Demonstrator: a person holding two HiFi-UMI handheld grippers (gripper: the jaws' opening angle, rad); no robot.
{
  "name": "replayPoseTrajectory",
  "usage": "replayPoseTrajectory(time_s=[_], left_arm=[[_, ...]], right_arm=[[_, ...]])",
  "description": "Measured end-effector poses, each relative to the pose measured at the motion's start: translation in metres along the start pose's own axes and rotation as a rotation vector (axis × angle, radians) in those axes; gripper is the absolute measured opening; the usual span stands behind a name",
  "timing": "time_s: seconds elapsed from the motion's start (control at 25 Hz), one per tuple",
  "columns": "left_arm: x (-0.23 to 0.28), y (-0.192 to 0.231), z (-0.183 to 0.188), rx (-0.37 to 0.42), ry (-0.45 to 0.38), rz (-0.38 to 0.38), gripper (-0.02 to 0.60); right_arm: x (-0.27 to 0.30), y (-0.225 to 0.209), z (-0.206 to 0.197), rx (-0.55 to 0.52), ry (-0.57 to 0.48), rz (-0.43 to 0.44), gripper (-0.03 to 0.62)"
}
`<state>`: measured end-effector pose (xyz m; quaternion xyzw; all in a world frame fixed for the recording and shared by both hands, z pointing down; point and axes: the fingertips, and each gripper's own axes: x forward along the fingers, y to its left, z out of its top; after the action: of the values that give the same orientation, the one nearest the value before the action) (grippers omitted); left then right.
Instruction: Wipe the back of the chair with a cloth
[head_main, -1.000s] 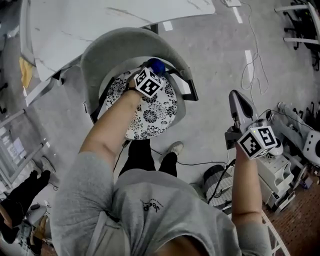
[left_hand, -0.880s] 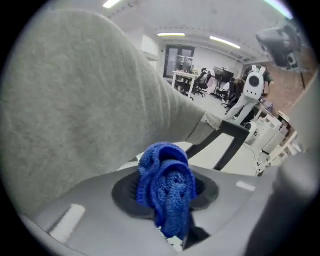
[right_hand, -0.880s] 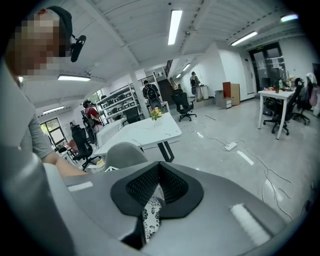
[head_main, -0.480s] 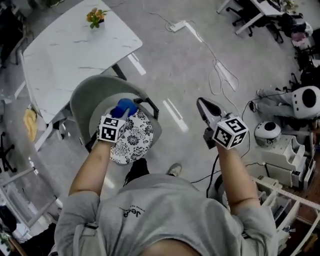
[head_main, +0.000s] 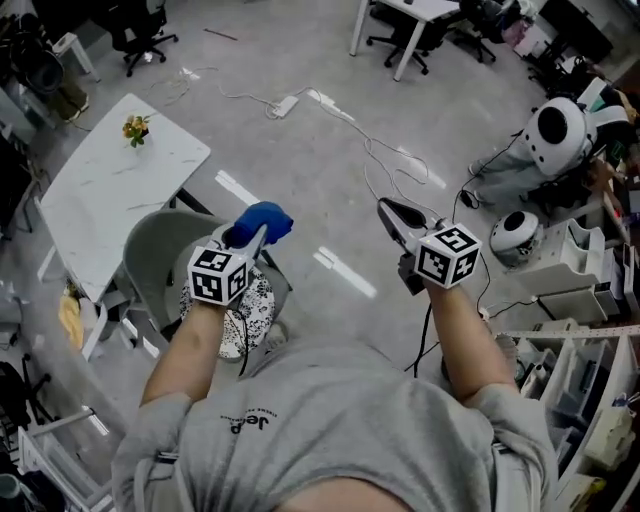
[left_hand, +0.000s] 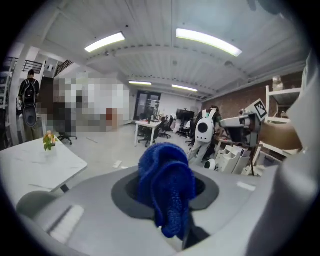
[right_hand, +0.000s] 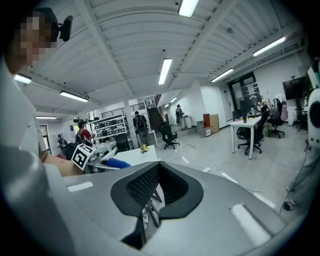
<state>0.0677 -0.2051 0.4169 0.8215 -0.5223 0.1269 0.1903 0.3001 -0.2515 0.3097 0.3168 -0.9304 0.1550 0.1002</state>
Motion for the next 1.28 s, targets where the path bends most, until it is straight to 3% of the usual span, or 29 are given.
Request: replayPoseTrajectory(time_s=[0.32, 0.52, 0.92, 1.28], left_arm=[[-0.004, -0.124, 0.086, 0.071, -0.113, -0.154, 0.173], [-0.013, -0.166, 0.117, 0.115, -0.164, -0.212, 0.173], [-0.041, -0.189, 0.153, 0.123, -0.249, -0.226, 0.175], [-0.054, -0.184, 0.147, 0.123, -0.247, -0.211, 0.175]], right_arm=[[-0.126, -0.024, 0.034, -0.036, -0.117, -0.112, 0.003], [-0.178, -0.028, 0.036, -0.075, -0.141, -0.174, 0.003], [-0.211, -0.021, 0.047, -0.089, -0.187, -0.178, 0.003], [-0.190, -0.008, 0.048, -0.114, -0.157, -0.120, 0.003]])
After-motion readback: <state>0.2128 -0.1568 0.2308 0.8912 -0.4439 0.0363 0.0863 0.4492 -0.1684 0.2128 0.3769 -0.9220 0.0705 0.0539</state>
